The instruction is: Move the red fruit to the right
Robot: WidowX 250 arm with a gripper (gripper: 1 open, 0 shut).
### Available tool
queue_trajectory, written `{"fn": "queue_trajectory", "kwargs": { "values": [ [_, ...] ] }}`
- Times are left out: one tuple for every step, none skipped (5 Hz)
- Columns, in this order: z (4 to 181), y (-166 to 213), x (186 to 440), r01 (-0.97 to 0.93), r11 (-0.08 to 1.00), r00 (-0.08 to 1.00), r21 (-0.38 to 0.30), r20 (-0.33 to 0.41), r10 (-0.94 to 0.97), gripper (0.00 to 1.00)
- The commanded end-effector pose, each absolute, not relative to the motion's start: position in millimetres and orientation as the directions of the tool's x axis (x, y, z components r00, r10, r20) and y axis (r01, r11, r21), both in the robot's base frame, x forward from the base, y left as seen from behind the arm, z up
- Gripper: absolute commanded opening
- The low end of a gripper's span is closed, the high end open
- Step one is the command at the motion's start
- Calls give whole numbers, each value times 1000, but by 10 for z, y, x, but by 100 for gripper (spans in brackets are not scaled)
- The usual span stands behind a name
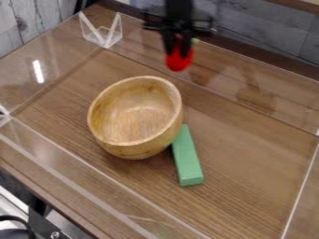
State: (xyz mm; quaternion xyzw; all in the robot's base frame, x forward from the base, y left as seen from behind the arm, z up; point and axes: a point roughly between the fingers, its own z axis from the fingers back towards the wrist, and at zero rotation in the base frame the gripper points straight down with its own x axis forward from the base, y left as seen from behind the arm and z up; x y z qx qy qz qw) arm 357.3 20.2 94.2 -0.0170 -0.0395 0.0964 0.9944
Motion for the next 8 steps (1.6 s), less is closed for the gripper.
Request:
{"fn": "queue_trajectory", "kwargs": {
  "values": [
    [1136, -153, 3560, -138, 990, 979, -36, 144, 142, 0],
    [965, -500, 3529, -99, 995, 988, -20, 121, 100, 0],
    [771, -684, 3531, -71, 997, 992, -6, 103, 71, 0],
    [557, -702, 3508, -34, 999, 994, 6, 102, 33, 0],
    [437, -695, 3480, -10, 1000, 995, 5, 101, 10, 0],
    [391, -681, 3440, -4, 1000, 996, 10, 85, 3, 100],
    [356, -669, 3405, -1, 1000, 997, 10, 72, 0, 100],
    [355, -673, 3387, -5, 1000, 997, 7, 72, 4, 0]
  ]
}}
